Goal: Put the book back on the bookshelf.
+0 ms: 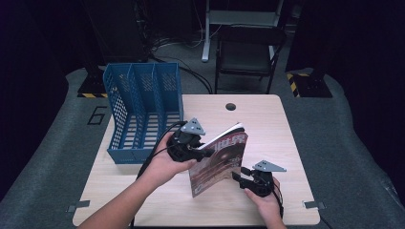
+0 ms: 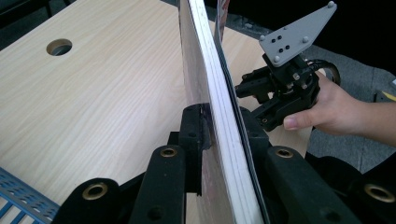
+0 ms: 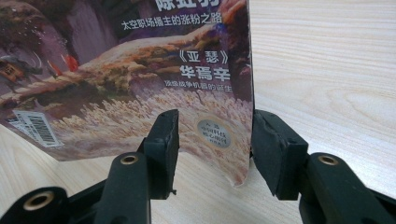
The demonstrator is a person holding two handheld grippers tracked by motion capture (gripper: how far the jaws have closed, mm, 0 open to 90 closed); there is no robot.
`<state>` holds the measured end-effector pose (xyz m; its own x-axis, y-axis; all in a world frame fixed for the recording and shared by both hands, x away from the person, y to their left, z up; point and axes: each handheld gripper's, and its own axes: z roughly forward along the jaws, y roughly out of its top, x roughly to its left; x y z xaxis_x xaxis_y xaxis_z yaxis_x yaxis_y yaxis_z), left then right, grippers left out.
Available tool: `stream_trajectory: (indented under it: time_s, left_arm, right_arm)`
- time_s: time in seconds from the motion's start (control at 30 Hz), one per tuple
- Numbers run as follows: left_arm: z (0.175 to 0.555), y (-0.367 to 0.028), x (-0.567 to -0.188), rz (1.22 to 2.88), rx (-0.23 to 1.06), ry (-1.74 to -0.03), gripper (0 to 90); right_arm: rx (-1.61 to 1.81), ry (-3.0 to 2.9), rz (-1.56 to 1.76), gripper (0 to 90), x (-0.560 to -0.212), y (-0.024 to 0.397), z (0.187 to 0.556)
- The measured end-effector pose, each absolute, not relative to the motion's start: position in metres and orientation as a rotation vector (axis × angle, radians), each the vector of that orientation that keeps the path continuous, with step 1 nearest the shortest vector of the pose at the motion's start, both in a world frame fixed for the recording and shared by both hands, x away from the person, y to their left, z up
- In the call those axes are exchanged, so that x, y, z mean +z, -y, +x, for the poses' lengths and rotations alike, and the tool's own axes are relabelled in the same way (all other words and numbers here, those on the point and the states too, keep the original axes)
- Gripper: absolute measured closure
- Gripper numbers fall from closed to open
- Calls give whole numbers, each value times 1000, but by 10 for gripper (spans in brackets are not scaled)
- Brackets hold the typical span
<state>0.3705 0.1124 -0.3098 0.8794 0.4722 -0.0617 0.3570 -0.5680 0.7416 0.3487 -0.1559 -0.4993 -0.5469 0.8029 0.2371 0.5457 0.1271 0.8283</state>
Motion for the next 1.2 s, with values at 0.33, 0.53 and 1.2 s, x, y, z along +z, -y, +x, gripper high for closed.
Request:
stream_trajectory:
  time_s: [0.33, 0.53, 1.2]
  left_arm:
    - [375, -109, -308, 2246, 162, -617, 760]
    - [379, -106, -306, 2261, 172, -627, 760]
    - [388, -94, -303, 2293, 205, -665, 793]
  right_arm:
    - [1382, -2137, 1329, 518, -500, 155, 348]
    - [1381, -2141, 1322, 517, -499, 156, 349]
    - [1399, -2132, 1327, 516, -498, 158, 349]
